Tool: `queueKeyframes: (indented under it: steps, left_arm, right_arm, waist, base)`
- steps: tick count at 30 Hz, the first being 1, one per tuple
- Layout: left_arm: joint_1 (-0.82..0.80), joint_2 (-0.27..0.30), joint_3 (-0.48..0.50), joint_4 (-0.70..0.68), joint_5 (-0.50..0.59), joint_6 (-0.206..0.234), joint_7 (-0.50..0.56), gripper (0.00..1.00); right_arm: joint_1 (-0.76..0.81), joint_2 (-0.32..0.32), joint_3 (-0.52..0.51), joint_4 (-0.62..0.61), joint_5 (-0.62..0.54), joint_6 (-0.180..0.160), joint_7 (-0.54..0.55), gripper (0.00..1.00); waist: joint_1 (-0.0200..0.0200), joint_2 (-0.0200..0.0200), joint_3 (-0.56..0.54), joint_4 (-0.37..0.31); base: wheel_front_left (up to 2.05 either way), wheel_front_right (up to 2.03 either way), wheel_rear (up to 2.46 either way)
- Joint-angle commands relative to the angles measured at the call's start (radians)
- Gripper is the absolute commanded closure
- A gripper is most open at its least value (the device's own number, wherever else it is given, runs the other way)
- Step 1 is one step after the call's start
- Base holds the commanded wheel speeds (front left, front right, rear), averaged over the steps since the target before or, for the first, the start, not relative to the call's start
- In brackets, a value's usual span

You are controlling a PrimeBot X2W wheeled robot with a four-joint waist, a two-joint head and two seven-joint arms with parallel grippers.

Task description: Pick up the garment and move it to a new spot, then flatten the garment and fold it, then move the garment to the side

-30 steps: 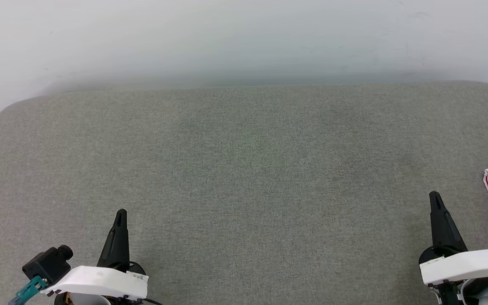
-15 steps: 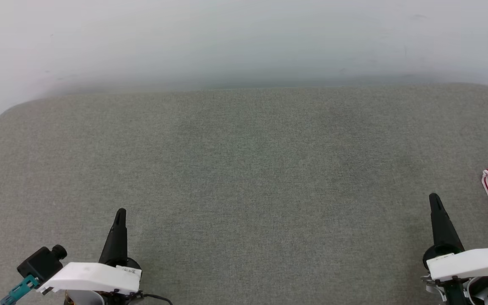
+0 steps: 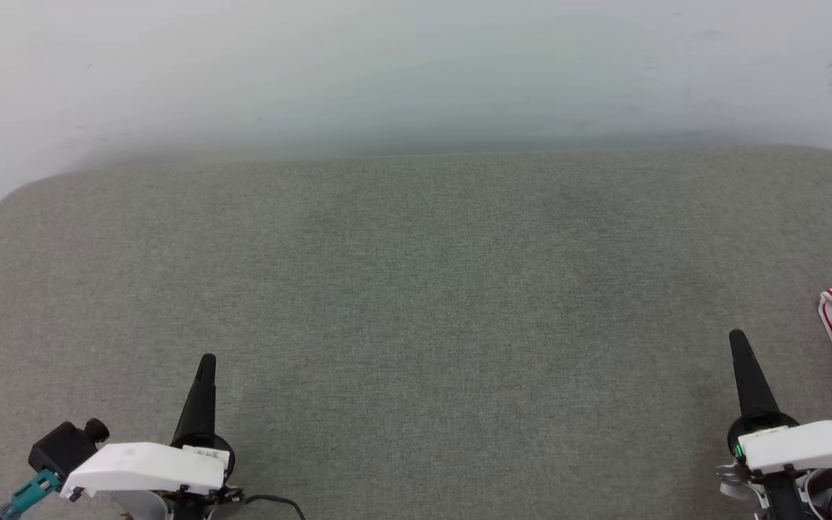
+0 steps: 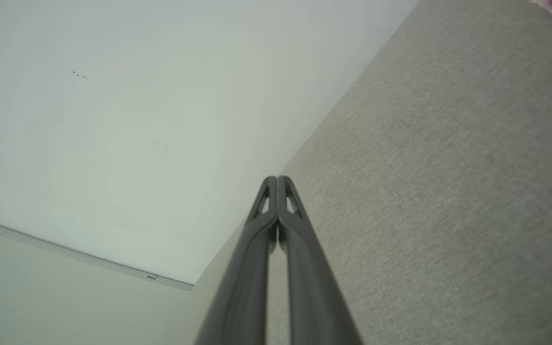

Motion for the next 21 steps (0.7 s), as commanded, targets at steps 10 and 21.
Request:
queueKeyframes:
  steps: [10, 21]
  left_arm:
    - [-0.031, 0.005, 0.011, 0.010, -0.125, -0.002, 0.033, 1.00]
    - [-0.040, 0.004, 0.018, 0.024, -0.228, -0.002, 0.062, 1.00]
  right_arm:
    - [-0.030, 0.007, -0.011, 0.005, 0.126, 0.000, 0.035, 1.00]
    - [-0.035, 0.012, -0.018, 0.015, 0.228, 0.000, 0.064, 1.00]
  waist:
    - [-0.0001, -0.0001, -0.006, -0.001]
    - [-0.0001, -0.0001, -0.013, -0.002]
  base:
    - [0.00, 0.00, 0.00]
    - [0.00, 0.00, 0.00]
